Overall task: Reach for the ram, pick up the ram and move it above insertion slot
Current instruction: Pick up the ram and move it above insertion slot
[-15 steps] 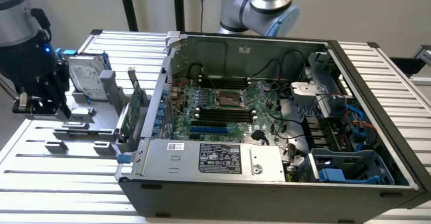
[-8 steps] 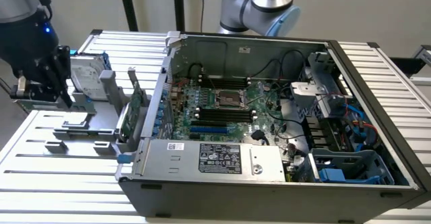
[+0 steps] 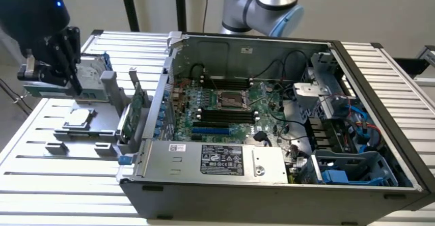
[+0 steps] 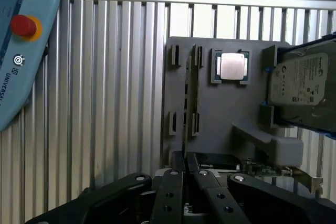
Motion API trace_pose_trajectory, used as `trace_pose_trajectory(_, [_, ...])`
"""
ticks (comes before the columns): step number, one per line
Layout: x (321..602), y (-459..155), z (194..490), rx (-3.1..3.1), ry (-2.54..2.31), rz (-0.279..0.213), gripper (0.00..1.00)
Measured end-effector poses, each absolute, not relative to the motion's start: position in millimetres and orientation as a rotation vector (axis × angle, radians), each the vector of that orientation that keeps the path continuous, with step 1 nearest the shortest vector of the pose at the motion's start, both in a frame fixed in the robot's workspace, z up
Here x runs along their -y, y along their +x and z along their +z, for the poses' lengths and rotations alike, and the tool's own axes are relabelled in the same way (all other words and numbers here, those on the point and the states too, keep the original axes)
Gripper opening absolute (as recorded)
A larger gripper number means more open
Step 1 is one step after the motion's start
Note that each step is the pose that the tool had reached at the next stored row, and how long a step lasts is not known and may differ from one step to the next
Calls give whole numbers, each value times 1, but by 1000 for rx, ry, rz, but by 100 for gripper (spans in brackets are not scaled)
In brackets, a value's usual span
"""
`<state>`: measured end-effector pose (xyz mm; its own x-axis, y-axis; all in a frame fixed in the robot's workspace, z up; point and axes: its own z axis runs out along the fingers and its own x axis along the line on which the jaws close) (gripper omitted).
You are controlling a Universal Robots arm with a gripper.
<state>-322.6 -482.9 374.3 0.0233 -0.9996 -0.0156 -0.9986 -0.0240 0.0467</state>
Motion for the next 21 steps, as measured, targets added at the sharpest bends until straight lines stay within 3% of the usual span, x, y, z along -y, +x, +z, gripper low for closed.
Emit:
trace_pose_trajectory(11, [481,-283,412,2176,2234,-76,13])
trace_pose_trajectory(21, [476,-246,417,2177,2236,-80,13])
